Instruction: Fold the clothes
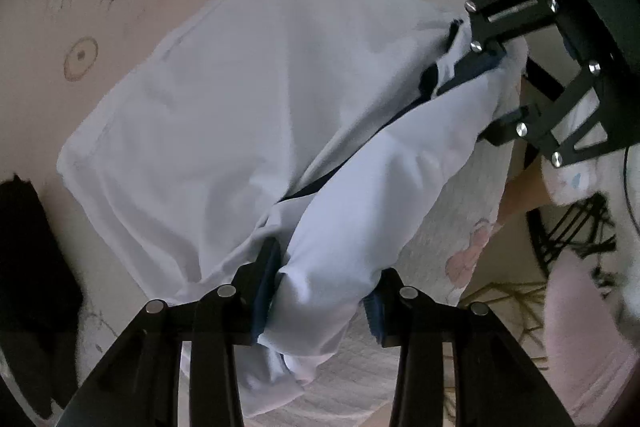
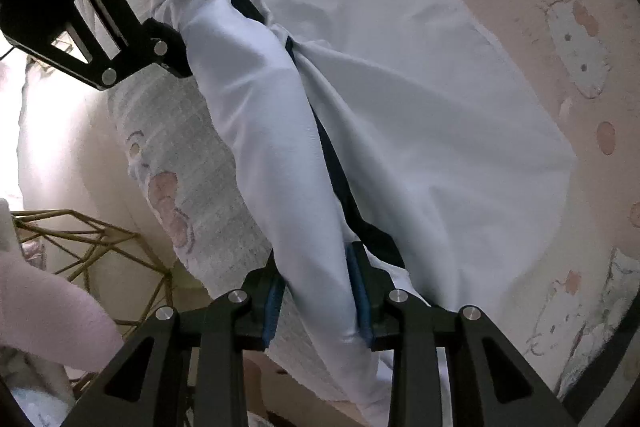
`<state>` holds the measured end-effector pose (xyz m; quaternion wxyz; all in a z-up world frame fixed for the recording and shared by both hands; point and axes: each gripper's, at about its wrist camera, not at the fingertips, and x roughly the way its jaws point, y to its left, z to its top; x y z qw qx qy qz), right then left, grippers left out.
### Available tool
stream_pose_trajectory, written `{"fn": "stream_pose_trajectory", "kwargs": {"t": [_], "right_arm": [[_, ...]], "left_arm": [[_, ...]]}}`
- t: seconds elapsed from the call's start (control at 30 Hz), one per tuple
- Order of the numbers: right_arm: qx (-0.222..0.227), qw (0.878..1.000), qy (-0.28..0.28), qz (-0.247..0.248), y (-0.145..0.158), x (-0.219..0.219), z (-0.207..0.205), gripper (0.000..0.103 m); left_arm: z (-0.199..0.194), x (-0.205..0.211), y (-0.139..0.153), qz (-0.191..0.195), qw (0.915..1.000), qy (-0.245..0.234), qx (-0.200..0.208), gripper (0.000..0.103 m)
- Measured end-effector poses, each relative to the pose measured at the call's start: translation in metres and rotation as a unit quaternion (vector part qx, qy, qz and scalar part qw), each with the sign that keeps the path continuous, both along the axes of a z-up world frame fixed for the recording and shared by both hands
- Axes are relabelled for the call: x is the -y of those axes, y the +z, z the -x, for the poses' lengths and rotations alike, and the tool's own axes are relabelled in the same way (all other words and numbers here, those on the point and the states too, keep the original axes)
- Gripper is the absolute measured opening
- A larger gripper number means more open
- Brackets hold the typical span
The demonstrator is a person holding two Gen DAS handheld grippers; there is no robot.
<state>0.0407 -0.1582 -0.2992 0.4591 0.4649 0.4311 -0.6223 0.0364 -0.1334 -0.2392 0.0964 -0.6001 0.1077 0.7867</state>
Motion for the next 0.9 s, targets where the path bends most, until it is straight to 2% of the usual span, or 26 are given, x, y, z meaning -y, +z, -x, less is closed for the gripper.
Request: {"fn": "stream_pose_trajectory", "kwargs": {"t": [0.3,0.53,0.6,0.7,0.77,0.83,0.9], "right_arm": [[0.102,0.994,-0.035,0.013,0.005,0.000,0.037,0.030],[0.118,0.990,-0.069,0.028,0.019,0.001,0.057,0.031],[0.135,0.986,-0.092,0.034,0.020,0.002,0.066,0.034],[0.168,0.975,-0.141,0.034,0.016,0.003,0.081,0.033],[0.203,0.959,-0.194,0.020,0.005,0.004,0.093,0.033],[0.236,0.938,-0.252,0.010,-0.007,0.004,0.104,0.033],[0.235,0.934,-0.269,0.002,-0.011,0.007,0.107,0.033]], "left_arm": [[0.016,0.027,0.004,-0.076,0.9935,0.072,0.044,0.035],[0.021,0.043,0.013,-0.110,0.9867,0.109,0.051,0.035],[0.022,0.050,0.013,-0.121,0.9839,0.118,0.058,0.035],[0.025,0.060,0.009,-0.135,0.9791,0.134,0.073,0.035],[0.030,0.066,0.003,-0.135,0.9775,0.139,0.083,0.037],[0.019,0.058,0.001,-0.130,0.9763,0.149,0.088,0.038],[0.022,0.059,0.000,-0.119,0.9768,0.158,0.083,0.038]]}}
